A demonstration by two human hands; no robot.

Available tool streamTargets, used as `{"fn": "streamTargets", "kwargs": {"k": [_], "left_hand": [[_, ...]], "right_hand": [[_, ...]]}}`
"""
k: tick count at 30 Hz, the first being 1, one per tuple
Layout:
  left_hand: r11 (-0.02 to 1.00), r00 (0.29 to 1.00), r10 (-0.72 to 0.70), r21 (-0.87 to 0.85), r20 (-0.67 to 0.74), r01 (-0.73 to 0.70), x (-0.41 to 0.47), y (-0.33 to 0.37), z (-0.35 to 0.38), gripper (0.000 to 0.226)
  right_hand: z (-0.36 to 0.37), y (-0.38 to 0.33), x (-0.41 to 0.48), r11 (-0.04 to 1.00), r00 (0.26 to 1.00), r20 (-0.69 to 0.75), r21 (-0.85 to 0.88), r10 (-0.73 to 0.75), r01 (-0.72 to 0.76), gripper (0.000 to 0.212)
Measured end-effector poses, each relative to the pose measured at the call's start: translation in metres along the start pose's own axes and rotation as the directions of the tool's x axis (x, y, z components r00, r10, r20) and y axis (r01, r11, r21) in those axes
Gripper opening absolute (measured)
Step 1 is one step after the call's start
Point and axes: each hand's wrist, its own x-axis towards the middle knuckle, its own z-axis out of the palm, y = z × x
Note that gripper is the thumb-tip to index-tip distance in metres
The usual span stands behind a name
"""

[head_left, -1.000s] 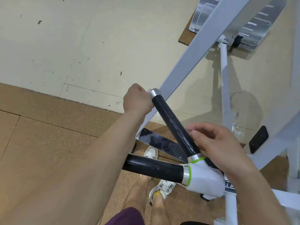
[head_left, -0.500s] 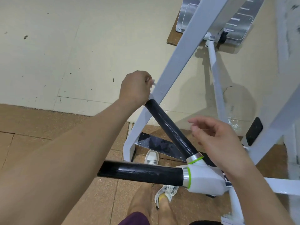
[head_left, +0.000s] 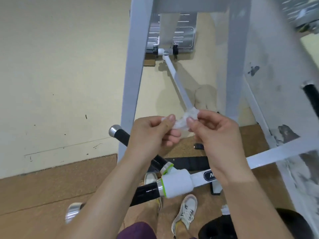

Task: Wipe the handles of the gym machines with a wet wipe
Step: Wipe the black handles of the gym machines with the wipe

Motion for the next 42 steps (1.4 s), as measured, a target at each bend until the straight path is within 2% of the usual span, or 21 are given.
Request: {"fn": "streamTargets", "kwargs": {"k": [3,6,8,11,13,14,15,18,19,21,23,27,30,32,35,37,39,42], "left_hand": [[0.999,1.000,0.006,0.039,0.022,-0.006,-0.016,-0.003,0.024,0.031],[1.000,0.999,-0.003,0.028,0.054,0.002,-0.035,-0.011,0.053,0.036],[1.000,0.995,0.000,-0.016,0.099,0.002,-0.050,-0.017,0.075,0.038],[0.996,0.977,0.053,-0.080,0.206,-0.038,-0.076,-0.027,0.117,0.056],[0.995,0.974,0.097,-0.014,0.205,-0.096,-0.094,-0.034,0.147,0.038],[0.990,0.977,0.114,0.062,0.180,-0.127,-0.100,-0.038,0.159,0.024],[0.975,0.980,0.140,0.151,0.139,-0.161,-0.107,-0.043,0.173,0.020],[0.897,0.958,0.286,0.346,0.020,-0.275,-0.135,-0.057,0.216,0.032],[0.889,0.950,0.309,0.341,0.045,-0.306,-0.145,-0.059,0.231,0.030],[0.919,0.952,0.251,0.267,0.175,-0.291,-0.164,-0.062,0.258,0.011],[0.929,0.950,0.194,0.266,0.243,-0.257,-0.178,-0.063,0.279,0.014],[0.949,0.962,0.135,0.248,0.237,-0.195,-0.184,-0.065,0.295,0.022],[0.980,0.956,0.090,0.146,0.278,-0.135,-0.181,-0.067,0.295,0.032],[0.992,0.955,0.067,0.086,0.288,-0.095,-0.177,-0.068,0.299,0.026],[0.997,0.965,0.001,-0.070,0.263,0.018,-0.163,-0.067,0.309,0.004],[0.983,0.971,-0.022,-0.169,0.240,0.064,-0.151,-0.061,0.315,0.005],[0.984,0.967,-0.012,-0.167,0.256,0.056,-0.136,-0.059,0.321,0.009],[0.991,0.956,-0.001,-0.128,0.293,0.040,-0.106,-0.056,0.333,0.018]], "right_hand": [[-0.025,-0.004,-0.012,0.954,0.995,-0.026,0.287,0.094,-0.083,0.006],[-0.061,-0.006,-0.024,0.843,0.977,-0.063,0.520,0.202,-0.141,0.012],[-0.088,-0.005,-0.032,0.791,0.967,-0.091,0.596,0.239,-0.140,0.014],[-0.132,-0.001,-0.047,0.747,0.963,-0.074,0.648,0.258,-0.150,0.007],[-0.163,0.000,-0.060,0.746,0.968,-0.054,0.648,0.244,-0.152,0.004],[-0.177,0.000,-0.065,0.760,0.971,-0.060,0.634,0.229,-0.140,0.005],[-0.194,0.000,-0.071,0.783,0.974,-0.076,0.609,0.213,-0.124,0.008],[-0.254,0.003,-0.090,0.890,0.980,-0.122,0.447,0.155,-0.085,0.020],[-0.271,0.003,-0.095,0.909,0.984,-0.113,0.410,0.134,-0.077,0.025],[-0.301,0.004,-0.102,0.912,0.995,-0.045,0.406,0.088,-0.062,0.032],[-0.323,0.004,-0.107,0.925,0.997,0.040,0.373,0.066,-0.076,0.041],[-0.354,0.007,-0.113,0.969,0.980,0.192,0.229,0.050,-0.095,0.058],[-0.368,0.008,-0.111,0.986,0.958,0.287,0.152,0.021,-0.067,0.062],[-0.373,0.008,-0.104,0.993,0.947,0.322,0.108,-0.001,-0.036,0.061],[-0.382,0.009,-0.089,0.999,0.938,0.342,0.043,-0.044,0.031,0.060],[-0.388,0.010,-0.079,0.996,0.944,0.322,0.070,-0.070,0.050,0.056],[-0.393,0.014,-0.067,0.987,0.953,0.291,0.156,-0.084,0.040,0.051],[-0.391,0.025,-0.044,0.903,0.964,0.260,0.425,-0.064,-0.055,0.050]]}}
